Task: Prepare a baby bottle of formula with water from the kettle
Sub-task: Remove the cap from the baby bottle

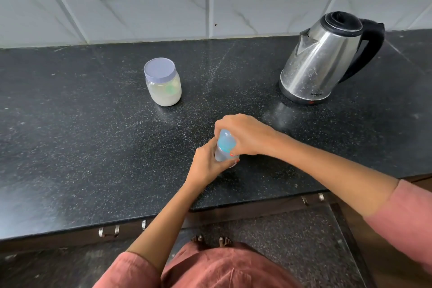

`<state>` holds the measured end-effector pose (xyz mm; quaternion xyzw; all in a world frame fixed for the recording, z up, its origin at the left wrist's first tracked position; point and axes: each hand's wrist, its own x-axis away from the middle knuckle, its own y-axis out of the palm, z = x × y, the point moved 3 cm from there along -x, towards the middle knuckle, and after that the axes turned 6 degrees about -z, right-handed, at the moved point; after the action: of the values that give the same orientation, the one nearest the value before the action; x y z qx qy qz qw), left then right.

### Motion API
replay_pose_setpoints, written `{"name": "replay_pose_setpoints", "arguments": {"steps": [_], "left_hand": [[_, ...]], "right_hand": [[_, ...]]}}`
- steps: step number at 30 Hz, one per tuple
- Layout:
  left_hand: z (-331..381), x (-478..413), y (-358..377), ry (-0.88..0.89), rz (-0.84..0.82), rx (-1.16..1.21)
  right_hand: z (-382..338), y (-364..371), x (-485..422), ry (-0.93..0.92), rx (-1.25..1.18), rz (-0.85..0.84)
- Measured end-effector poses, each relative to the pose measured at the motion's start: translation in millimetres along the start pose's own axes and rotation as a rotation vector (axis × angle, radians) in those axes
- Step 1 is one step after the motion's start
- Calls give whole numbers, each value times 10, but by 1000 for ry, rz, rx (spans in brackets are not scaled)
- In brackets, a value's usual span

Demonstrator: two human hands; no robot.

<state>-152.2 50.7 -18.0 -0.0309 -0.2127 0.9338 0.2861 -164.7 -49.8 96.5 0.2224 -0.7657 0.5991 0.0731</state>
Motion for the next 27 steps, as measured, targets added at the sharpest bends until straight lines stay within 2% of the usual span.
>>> {"name": "replay_pose_setpoints", "arguments": {"steps": [2,4,8,12,20,23,25,27], "left_hand": [[0,3,3,-7,0,-5],[5,6,5,-6,1,-13],[25,11,-5,16,10,-18],[19,19,6,17,16,-13],[-18,20,10,-10,31,0],[-22,14,17,-4,18,11],[-17,19,14,11,23,18],[-11,23,18,13,20,18]], "right_hand": [[12,-28,1,-82,18,-91],[23,-43,17,-80,24,-125],[30,-85,65,59,-49,-26],[-5,-97,104,172,40,12],[-65,-109,142,-22,22,-100],[-5,-123,150,65,-56,-8],[28,-147,165,163,-9,87],[11,-149,180,200,39,107]]}}
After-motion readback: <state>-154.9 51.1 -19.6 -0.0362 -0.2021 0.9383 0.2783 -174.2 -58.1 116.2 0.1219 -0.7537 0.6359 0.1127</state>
